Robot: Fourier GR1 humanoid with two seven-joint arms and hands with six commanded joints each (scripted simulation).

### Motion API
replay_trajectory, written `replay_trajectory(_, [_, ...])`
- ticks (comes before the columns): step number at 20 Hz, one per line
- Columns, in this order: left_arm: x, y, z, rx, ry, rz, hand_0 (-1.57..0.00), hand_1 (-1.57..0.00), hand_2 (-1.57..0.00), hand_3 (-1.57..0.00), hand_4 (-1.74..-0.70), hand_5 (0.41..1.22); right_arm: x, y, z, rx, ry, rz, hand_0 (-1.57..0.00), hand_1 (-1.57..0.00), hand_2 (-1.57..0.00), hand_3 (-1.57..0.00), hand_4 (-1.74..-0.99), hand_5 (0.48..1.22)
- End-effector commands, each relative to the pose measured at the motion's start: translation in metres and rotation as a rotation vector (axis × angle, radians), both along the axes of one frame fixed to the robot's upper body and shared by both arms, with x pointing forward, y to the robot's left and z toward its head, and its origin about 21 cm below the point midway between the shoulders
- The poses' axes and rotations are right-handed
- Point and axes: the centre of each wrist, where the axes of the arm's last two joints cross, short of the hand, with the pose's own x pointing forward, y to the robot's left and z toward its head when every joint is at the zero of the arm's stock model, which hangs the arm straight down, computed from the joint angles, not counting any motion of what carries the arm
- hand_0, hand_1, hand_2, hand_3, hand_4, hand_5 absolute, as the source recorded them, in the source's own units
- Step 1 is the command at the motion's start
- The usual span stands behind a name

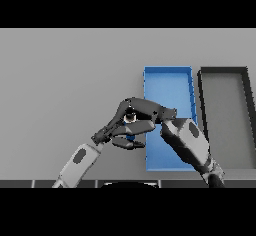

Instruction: Pick up the blue pipe and place it into the blue bin.

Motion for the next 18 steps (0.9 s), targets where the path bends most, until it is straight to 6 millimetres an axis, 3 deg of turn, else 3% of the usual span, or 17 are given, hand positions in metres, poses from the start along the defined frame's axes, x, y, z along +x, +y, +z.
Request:
replay_trajectory(1, [-0.001,-0.003,0.001,0.002,0.005,0.003,-0.01,-0.01,-0.01,-0.01,-0.92,0.507,-0.001,-0.002,0.013,0.015,-0.007,-0.006,-1.57,-1.57,-1.57,-1.57,-1.491,1.221])
replay_trajectory(6, [-0.001,0.004,0.003,0.023,0.004,0.016,0.0,0.0,0.0,0.0,-0.92,0.488,0.019,-0.006,0.082,0.104,-0.126,-0.014,-1.57,-1.57,-1.57,-1.57,-1.495,1.221])
replay_trajectory(9, [-0.003,0.004,0.001,0.029,-0.008,0.012,0.0,0.0,0.0,0.0,-0.91,0.486,0.04,-0.022,0.113,0.161,-0.143,-0.199,-1.57,-1.57,-1.57,-1.57,-1.496,1.221])
replay_trajectory(14, [0.001,0.007,0.003,0.038,-0.003,0.023,0.0,0.0,0.0,0.0,-0.89,0.484,0.082,-0.062,0.106,0.092,-0.097,-0.477,-1.57,-1.57,-1.57,-1.57,-1.498,1.221])
replay_trajectory(18, [0.0,0.006,0.003,0.034,-0.021,0.021,0.0,0.0,0.0,0.0,-0.88,0.482,0.11,-0.098,0.062,0.006,0.043,-0.636,-1.57,-1.57,-1.57,-1.57,-1.499,1.221])
